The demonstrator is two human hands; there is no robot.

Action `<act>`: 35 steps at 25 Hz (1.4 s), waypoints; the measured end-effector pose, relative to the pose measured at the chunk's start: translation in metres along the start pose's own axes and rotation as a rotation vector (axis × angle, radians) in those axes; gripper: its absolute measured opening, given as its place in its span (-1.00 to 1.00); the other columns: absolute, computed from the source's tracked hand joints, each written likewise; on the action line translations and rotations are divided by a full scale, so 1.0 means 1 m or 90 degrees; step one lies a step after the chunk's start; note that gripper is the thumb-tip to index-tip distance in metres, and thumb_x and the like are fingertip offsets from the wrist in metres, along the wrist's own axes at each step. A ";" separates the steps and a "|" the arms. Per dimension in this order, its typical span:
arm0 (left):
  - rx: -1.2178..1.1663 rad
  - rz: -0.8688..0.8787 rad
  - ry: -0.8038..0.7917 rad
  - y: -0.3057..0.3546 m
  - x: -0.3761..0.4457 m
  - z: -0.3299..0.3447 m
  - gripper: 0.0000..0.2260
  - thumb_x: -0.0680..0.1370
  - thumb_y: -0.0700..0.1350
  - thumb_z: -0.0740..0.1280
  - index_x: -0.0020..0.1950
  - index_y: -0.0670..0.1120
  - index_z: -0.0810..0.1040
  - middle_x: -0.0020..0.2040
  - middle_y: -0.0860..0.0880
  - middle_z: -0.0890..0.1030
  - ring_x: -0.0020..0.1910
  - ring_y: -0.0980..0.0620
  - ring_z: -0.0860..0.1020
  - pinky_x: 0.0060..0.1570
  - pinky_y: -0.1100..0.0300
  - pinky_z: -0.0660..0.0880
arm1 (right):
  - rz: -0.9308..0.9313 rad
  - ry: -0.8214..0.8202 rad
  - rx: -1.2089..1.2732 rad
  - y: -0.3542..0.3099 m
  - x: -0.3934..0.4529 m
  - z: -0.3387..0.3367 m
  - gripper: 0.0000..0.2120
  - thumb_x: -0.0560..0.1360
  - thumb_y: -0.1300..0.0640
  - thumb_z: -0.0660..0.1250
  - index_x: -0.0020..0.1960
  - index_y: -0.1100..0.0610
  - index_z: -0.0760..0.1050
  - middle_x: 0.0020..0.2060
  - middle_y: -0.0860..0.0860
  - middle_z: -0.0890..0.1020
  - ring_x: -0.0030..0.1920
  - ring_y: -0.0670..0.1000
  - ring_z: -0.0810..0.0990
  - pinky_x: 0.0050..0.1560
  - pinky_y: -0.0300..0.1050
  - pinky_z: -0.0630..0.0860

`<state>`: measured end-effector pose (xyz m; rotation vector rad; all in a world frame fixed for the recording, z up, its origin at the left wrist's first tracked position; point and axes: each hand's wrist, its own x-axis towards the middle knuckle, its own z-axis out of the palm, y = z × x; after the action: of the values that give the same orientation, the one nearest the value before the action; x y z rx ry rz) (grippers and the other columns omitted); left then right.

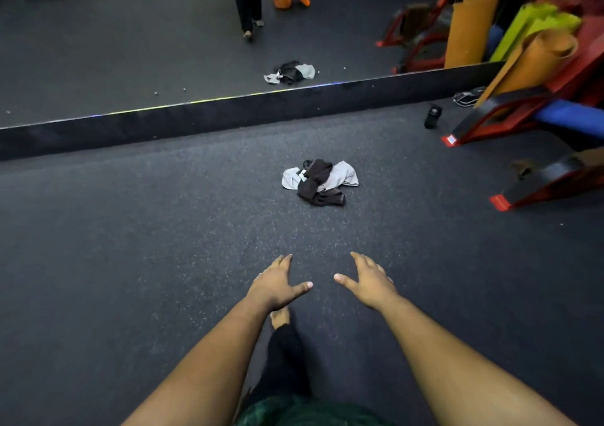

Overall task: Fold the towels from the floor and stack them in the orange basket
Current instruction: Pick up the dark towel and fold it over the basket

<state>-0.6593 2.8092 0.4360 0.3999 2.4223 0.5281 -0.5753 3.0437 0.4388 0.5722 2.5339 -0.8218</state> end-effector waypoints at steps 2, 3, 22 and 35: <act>-0.003 0.004 -0.002 -0.008 0.056 -0.029 -0.05 0.49 0.41 0.31 0.67 -0.05 0.01 0.67 -0.07 0.10 0.63 -0.05 0.13 0.57 -0.02 0.17 | -0.001 0.004 -0.009 -0.021 0.056 -0.016 -0.15 0.52 -0.41 0.23 0.64 -0.02 0.05 0.61 0.00 0.18 0.58 0.13 0.17 0.49 0.17 0.26; 0.000 0.006 -0.008 -0.010 0.079 -0.043 -0.05 0.49 0.41 0.31 0.67 -0.06 0.02 0.67 -0.07 0.10 0.63 -0.05 0.13 0.57 -0.03 0.17 | 0.002 0.003 -0.013 -0.031 0.080 -0.024 -0.15 0.52 -0.41 0.24 0.64 -0.02 0.06 0.61 0.00 0.18 0.58 0.13 0.17 0.49 0.17 0.26; 0.035 -0.070 -0.176 0.023 0.605 -0.204 -0.04 0.47 0.43 0.31 0.67 -0.03 0.00 0.66 -0.07 0.11 0.59 -0.14 0.23 0.52 -0.11 0.26 | 0.107 -0.122 0.048 -0.065 0.592 -0.150 -0.20 0.55 -0.32 0.28 0.62 0.04 0.14 0.57 0.04 0.28 0.55 0.15 0.24 0.50 0.10 0.25; 0.082 -0.097 -0.291 -0.132 0.977 0.017 -0.07 0.50 0.39 0.32 0.67 -0.06 0.01 0.66 -0.13 0.11 0.58 -0.17 0.24 0.50 -0.10 0.28 | 0.147 -0.195 -0.100 0.090 0.979 0.081 -0.38 0.62 -0.23 0.23 0.56 0.05 0.25 0.47 0.06 0.40 0.47 0.16 0.32 0.38 0.13 0.34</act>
<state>-1.4132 3.0905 -0.1332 0.3430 2.0271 0.1869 -1.3228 3.3061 -0.1493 0.6209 2.1808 -0.5724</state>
